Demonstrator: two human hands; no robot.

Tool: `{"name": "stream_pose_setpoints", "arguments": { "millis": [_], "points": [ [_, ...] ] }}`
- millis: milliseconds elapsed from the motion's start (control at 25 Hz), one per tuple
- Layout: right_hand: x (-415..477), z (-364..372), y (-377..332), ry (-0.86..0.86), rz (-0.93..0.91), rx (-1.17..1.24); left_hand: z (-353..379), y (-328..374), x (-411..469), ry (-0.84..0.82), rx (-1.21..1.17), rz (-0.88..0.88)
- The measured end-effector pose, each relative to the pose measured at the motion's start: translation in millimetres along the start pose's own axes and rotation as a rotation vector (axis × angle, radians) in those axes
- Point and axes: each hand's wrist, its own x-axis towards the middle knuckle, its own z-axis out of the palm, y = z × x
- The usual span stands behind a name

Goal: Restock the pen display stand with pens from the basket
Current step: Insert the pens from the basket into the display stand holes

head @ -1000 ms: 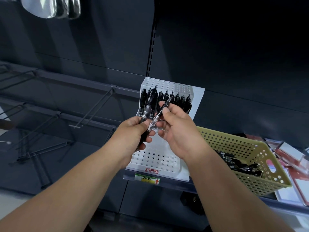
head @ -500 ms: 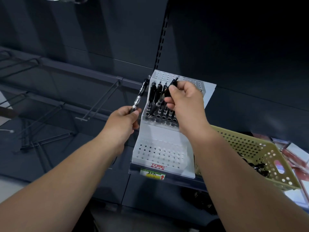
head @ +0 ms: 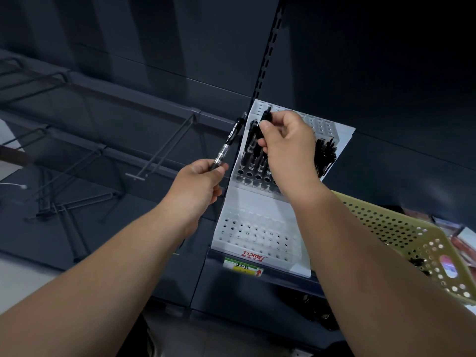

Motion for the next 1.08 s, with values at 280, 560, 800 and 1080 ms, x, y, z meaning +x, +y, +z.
{"name": "stream_pose_setpoints", "arguments": {
  "millis": [280,560,800,1080],
  "points": [
    [-1,6,6,-0.016,0.012,-0.092,-2,-4,3,-0.001,-0.034,-0.020],
    [-3,14,23,-0.019,0.060,-0.247,-4,-5,2,0.010,-0.048,-0.037],
    [-2,18,21,-0.044,-0.004,-0.427,-1,2,-5,0.042,-0.096,-0.076],
    [-23,-2,9,-0.047,0.227,-0.014,0,3,-17,-0.037,0.007,0.032]
  ]
}}
